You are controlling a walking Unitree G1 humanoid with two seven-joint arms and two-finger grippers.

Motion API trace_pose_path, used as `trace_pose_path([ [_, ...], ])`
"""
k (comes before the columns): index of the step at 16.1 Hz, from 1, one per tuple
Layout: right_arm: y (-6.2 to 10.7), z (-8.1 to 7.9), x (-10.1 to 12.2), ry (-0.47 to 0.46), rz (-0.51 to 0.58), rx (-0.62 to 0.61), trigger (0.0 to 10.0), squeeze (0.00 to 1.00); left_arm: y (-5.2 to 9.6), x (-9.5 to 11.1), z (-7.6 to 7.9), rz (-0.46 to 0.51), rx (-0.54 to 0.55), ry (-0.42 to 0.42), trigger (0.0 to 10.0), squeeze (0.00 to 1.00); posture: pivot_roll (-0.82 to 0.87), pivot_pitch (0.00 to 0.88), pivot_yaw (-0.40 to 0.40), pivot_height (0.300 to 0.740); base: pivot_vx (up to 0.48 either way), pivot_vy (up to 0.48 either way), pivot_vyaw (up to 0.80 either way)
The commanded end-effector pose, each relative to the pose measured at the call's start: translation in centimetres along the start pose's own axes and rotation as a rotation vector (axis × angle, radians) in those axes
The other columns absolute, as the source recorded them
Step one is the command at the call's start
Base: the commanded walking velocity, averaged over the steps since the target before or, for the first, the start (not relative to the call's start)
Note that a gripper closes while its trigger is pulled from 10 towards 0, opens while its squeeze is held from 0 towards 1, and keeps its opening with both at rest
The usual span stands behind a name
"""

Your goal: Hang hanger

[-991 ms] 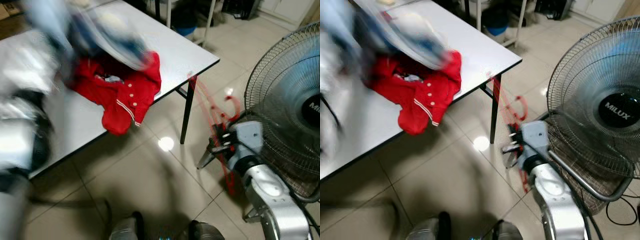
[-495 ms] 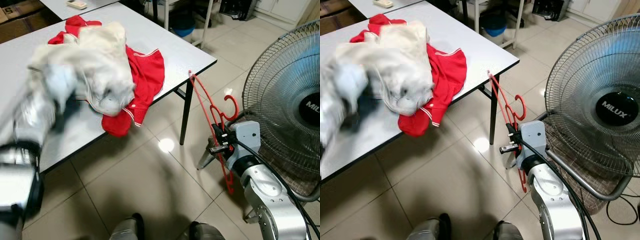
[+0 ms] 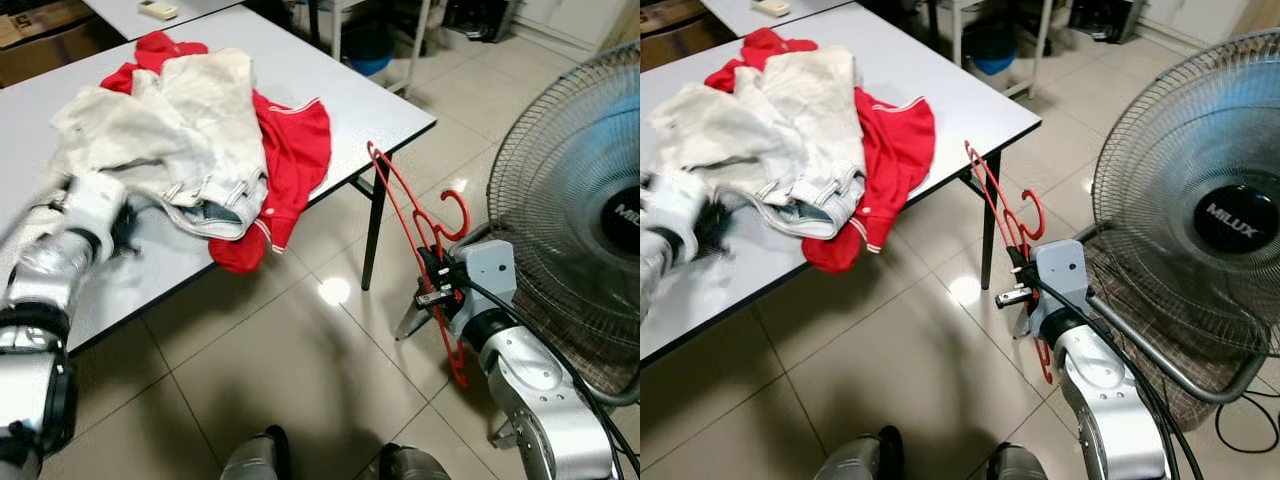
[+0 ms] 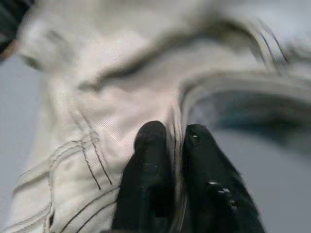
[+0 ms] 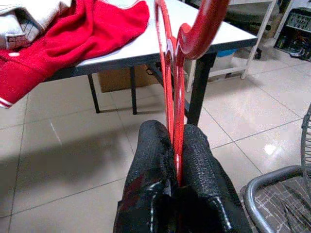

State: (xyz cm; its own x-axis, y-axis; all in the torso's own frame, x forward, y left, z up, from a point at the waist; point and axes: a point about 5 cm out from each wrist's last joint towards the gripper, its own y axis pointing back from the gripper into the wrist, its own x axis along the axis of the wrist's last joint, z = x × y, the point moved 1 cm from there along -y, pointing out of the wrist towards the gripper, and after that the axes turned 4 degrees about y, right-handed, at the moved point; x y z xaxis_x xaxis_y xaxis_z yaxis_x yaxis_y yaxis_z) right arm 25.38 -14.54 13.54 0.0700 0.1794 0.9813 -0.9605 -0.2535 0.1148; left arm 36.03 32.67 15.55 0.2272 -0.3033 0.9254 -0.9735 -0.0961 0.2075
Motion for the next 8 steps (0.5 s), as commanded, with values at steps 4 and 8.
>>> trace_pose_path([
  [4, 0.1, 0.6, -0.1, 0.005, -0.006, -0.015, 10.0, 0.00, 1.0, 3.4, -2.4, 0.132, -0.117, 0.022, 10.0, 1.00, -0.14, 0.145, 0.078, 0.740, 0.000, 0.000, 0.00],
  [8, 0.2, 0.5, -0.3, 0.001, -0.016, -0.018, 10.0, 0.00, 2.7, 5.2, 5.5, 0.270, -0.691, 0.080, 10.0, 1.00, -0.14, 0.151, 0.079, 0.740, 0.000, 0.000, 0.00],
])
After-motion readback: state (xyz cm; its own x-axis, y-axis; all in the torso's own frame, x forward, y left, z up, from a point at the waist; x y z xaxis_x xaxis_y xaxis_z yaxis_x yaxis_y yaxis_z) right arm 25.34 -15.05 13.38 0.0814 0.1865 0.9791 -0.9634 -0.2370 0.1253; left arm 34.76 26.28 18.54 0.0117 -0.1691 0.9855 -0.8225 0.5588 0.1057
